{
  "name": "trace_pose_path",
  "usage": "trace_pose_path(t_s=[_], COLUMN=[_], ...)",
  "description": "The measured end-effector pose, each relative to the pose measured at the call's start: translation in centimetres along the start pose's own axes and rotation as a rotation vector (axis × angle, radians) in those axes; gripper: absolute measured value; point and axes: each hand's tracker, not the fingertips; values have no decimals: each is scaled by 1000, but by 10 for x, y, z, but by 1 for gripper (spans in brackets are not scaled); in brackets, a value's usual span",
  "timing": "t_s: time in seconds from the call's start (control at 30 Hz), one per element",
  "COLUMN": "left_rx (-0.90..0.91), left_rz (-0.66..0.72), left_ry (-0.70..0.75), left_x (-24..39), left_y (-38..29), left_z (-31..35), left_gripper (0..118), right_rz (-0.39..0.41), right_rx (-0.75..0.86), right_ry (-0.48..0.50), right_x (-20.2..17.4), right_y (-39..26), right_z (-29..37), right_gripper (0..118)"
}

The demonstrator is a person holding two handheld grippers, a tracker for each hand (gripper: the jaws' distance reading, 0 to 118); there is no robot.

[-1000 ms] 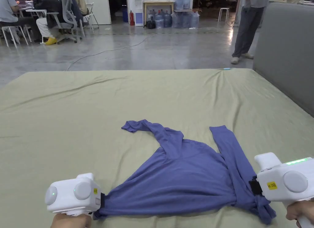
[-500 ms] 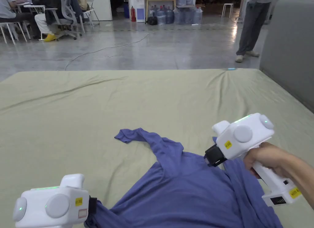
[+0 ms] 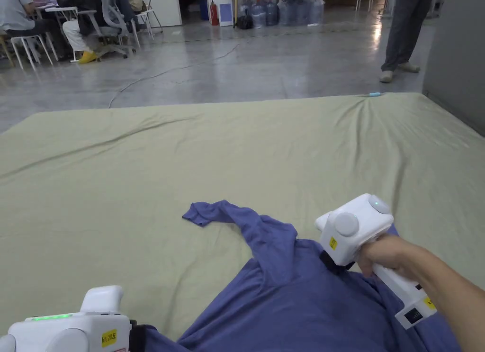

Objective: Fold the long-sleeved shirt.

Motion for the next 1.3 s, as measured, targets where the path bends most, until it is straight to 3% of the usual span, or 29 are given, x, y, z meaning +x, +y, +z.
trace_pose_path(t_s=[0.17, 0.37, 0.63, 0.77, 0.93, 1.13, 1.3], left_rx=[80, 269, 498, 617, 730, 836, 819], left_rz=[-17, -56, -57, -146, -94, -82, -94], left_ry=[-7, -31, -58, 12, 27, 27, 36], left_x=[1, 10, 31, 49, 72, 82, 79], left_y=[21, 98, 290, 374, 426, 454, 441], left_z=[42, 115, 214, 265, 325, 375, 355], left_gripper=[0, 0, 0, 0, 0, 0, 0], right_rz=[-52, -82, -193, -260, -339, -368, -395], right_rx=[162, 403, 645, 779, 872, 963, 959], right_ry=[1, -165, -383, -464, -604, -584, -570], right_x=[15, 47, 90, 103, 114, 117, 118], right_y=[-1, 11, 60, 90, 127, 131, 122], right_z=[101, 260, 432, 497, 564, 609, 585], right_gripper=[0, 0, 0, 0, 0, 0, 0])
